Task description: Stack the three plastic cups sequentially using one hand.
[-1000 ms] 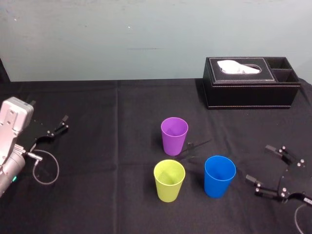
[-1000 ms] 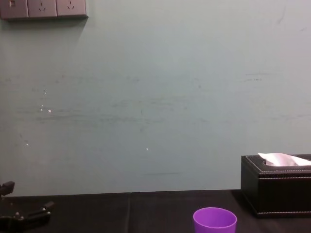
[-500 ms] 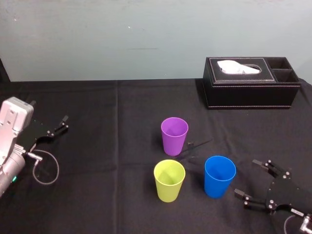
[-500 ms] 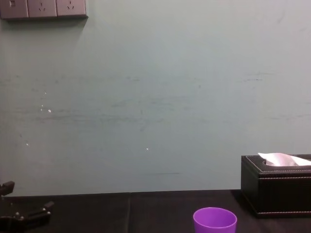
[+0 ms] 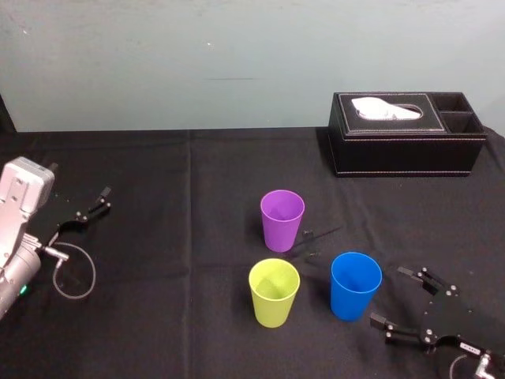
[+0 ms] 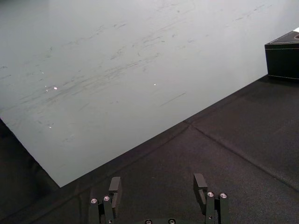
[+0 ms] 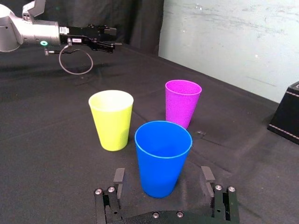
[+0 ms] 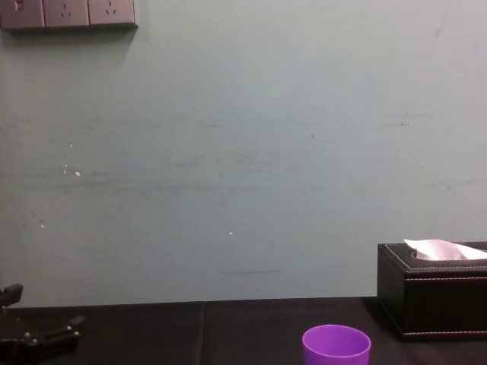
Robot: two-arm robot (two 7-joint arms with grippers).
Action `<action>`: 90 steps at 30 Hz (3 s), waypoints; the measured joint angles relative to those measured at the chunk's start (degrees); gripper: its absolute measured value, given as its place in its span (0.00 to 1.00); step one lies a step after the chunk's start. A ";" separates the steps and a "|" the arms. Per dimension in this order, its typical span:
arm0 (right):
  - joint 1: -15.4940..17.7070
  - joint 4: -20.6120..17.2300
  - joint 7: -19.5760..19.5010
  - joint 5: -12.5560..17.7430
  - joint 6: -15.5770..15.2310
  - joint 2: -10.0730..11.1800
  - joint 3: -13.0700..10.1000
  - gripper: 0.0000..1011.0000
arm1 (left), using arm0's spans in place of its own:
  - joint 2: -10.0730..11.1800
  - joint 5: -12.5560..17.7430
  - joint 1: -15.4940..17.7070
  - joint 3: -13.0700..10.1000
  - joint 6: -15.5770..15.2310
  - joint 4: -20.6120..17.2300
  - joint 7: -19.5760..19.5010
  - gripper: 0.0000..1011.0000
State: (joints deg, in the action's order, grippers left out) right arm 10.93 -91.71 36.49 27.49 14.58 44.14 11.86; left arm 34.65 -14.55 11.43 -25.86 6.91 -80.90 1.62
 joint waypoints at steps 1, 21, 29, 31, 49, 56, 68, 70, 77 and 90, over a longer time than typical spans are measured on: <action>-0.12 0.11 0.13 0.00 -0.21 -0.17 0.03 0.99 | 0.00 0.00 0.00 0.00 0.00 0.00 0.00 1.00; -4.48 3.84 0.75 -1.28 -3.07 -4.20 2.35 0.99 | 0.00 0.00 0.00 0.00 0.00 0.00 0.00 1.00; -6.27 4.89 0.82 -1.34 -3.84 -5.35 3.42 0.99 | 0.00 0.00 0.00 0.00 0.00 0.00 0.00 1.00; -6.60 4.95 0.86 -1.31 -3.97 -5.55 3.64 0.99 | 0.00 0.00 0.00 0.00 0.00 0.00 0.00 1.00; -10.18 5.99 0.31 -1.19 -6.13 -7.75 5.73 0.99 | 0.00 0.00 0.00 0.00 0.00 0.00 0.00 1.00; -10.02 5.88 0.31 -1.17 -5.96 -7.64 5.62 0.90 | 0.00 0.00 0.00 0.00 0.00 0.00 0.00 1.00; -9.90 5.77 0.33 -1.17 -5.78 -7.55 5.52 0.73 | 0.00 0.00 0.00 0.00 0.00 0.00 0.00 1.00; -9.89 5.75 0.33 -1.17 -5.77 -7.54 5.50 0.73 | 0.00 0.00 0.00 0.00 0.00 0.00 0.00 1.00; -9.85 5.71 0.33 -1.17 -5.74 -7.51 5.47 0.72 | 0.00 0.00 0.00 0.00 0.00 0.00 0.00 1.00; -9.82 5.70 0.33 -1.17 -5.68 -7.48 5.46 0.72 | 0.00 0.00 0.00 0.00 0.00 0.00 0.00 1.00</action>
State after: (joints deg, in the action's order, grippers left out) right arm 1.11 -86.00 36.82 26.32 8.90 36.66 17.32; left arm 34.65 -14.55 11.43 -25.86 6.91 -80.90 1.62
